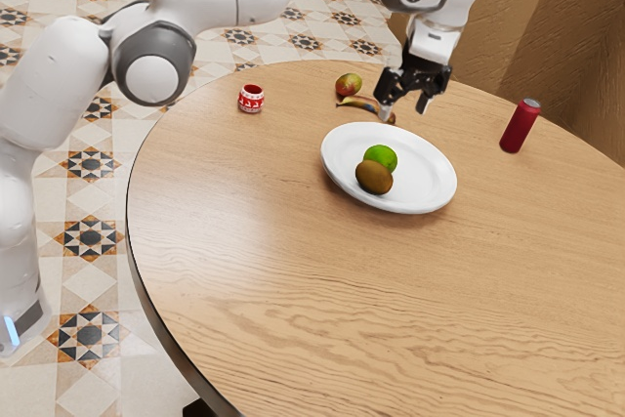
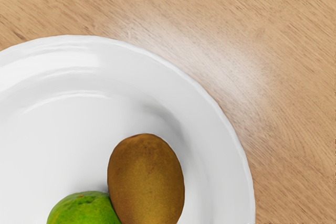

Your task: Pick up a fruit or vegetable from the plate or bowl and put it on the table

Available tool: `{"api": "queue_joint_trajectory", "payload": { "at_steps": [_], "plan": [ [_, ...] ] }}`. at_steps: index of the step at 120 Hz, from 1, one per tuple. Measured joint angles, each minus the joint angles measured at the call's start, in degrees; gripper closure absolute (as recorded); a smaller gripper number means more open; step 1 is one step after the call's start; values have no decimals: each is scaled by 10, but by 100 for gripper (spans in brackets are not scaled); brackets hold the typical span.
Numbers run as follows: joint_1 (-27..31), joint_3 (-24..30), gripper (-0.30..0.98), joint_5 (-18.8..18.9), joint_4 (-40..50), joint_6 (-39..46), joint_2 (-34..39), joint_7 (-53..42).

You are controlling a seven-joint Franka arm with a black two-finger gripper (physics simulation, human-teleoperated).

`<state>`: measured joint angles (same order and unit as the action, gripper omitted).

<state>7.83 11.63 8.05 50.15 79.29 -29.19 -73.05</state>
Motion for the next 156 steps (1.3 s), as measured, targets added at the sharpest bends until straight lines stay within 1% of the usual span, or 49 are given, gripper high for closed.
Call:
{"api": "queue_joint_trajectory", "payload": {
  "at_steps": [27,39,52,67,73,83,92,105,156],
  "plan": [
    [-1,-2,0,-3,10,4,18,-28],
    [0,-2,0,-5,49,19,28,-34],
    [0,-5,0,-6,110,57,56,-36],
    [0,-9,0,-8,140,91,68,-38],
    [-1,-22,0,-13,154,104,69,-37],
    [-1,-44,0,-20,163,120,70,-29],
    [-1,-51,0,-23,165,130,71,-17],
    [-2,-52,0,-24,168,140,70,-2],
    [-4,-53,0,-26,227,178,70,36]
  ]
}}
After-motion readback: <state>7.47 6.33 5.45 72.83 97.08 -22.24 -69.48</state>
